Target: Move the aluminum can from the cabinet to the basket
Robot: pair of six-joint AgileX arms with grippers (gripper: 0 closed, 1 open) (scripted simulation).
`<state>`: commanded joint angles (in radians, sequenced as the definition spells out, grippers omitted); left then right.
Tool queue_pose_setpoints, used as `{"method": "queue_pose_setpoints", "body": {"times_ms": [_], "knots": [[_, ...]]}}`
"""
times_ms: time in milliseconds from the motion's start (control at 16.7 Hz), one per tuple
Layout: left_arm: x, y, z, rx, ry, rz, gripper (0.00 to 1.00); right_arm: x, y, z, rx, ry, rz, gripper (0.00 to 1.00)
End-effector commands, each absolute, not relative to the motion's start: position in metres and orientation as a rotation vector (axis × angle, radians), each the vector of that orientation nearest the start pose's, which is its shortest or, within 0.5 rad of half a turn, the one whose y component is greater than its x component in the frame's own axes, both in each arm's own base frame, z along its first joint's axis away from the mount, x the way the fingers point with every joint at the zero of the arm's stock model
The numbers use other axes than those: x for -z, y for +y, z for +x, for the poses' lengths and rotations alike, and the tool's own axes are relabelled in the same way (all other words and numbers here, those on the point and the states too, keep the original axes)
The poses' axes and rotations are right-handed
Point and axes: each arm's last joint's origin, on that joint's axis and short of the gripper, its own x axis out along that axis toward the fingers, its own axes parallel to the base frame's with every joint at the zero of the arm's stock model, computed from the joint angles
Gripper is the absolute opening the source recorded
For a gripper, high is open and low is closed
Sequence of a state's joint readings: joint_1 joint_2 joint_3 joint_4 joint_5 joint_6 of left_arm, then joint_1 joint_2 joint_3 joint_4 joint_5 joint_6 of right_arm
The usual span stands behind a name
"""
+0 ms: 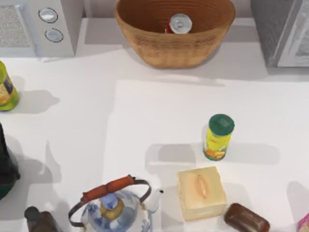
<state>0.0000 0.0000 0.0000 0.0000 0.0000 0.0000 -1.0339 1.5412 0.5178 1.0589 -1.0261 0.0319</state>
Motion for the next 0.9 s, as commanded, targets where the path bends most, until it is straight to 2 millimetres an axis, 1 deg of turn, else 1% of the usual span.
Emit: {"method": "queue_pose_setpoints", "body": {"times_ms": [120, 240, 360, 480, 540, 660, 780, 900], "knots": [[-0.16, -0.001, 0.106, 0.0, 0.0, 0.0, 1.0, -0.212, -0.244, 0.175, -0.009, -0.004, -0.006, 1.0], [-0.16, -0.001, 0.106, 0.0, 0.0, 0.0, 1.0, -0.244, -0.26, 0.183, -0.009, 0.0, 0.0, 1.0], [-0.16, -0.001, 0.106, 0.0, 0.0, 0.0, 1.0, -0.282, -0.272, 0.188, -0.009, 0.006, 0.01, 1.0], [-0.16, -0.001, 0.106, 0.0, 0.0, 0.0, 1.0, -0.325, -0.277, 0.19, -0.008, 0.013, 0.023, 1.0], [-0.16, -0.001, 0.106, 0.0, 0.0, 0.0, 1.0, -0.348, -0.276, 0.19, -0.008, 0.017, 0.03, 1.0], [-0.16, -0.001, 0.106, 0.0, 0.0, 0.0, 1.0, -0.392, -0.268, 0.186, -0.007, 0.022, 0.039, 1.0], [-0.16, -0.001, 0.106, 0.0, 0.0, 0.0, 1.0, -0.433, -0.252, 0.179, -0.006, 0.023, 0.041, 1.0], [-0.16, -0.001, 0.106, 0.0, 0.0, 0.0, 1.0, -0.467, -0.233, 0.17, -0.005, 0.018, 0.032, 1.0]]}}
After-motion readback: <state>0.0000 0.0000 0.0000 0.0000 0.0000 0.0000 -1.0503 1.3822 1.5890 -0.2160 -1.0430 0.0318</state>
